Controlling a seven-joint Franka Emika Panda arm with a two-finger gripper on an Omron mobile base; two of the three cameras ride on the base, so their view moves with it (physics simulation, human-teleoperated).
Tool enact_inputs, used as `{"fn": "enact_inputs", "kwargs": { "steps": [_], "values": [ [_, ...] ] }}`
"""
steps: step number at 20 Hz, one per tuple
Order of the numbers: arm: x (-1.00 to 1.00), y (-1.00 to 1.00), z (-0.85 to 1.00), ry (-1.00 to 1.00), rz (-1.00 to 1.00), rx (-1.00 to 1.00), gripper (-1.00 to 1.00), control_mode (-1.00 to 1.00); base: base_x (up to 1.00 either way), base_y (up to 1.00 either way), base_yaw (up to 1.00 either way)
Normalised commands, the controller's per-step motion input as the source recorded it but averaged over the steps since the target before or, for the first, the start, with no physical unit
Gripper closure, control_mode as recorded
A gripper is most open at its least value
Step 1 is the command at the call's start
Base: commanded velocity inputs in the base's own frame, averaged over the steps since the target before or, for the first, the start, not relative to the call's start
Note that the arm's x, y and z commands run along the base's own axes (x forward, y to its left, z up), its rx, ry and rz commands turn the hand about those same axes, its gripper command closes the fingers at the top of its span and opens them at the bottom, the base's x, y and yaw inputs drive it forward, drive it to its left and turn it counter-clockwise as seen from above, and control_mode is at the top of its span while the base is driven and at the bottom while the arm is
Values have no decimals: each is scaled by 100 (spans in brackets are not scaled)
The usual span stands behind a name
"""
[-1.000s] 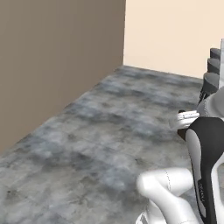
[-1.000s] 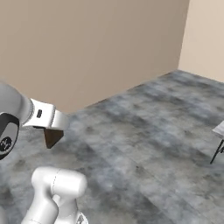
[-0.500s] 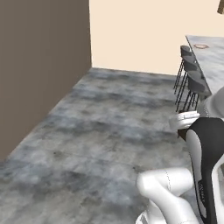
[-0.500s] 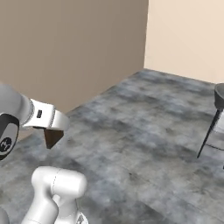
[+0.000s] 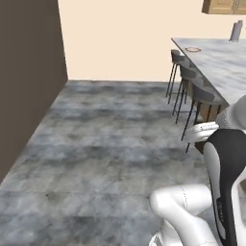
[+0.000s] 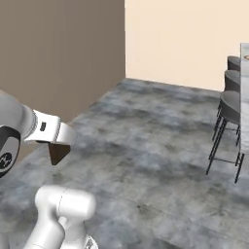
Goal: Start the toaster. Once the lever pops up, take the bread to the plate on the dining counter.
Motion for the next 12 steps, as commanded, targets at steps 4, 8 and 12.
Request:
{"fn": "enact_inputs", "kwargs": {
  "steps": [4, 8, 12],
  "values": [
    [0, 0, 0, 0, 0, 0, 100, 100, 81, 50, -39],
    [0, 0, 0, 0, 0, 0, 100, 100, 88, 56, -40],
    [0, 0, 0, 0, 0, 0, 100, 100, 89, 60, -39]
  ]
}}
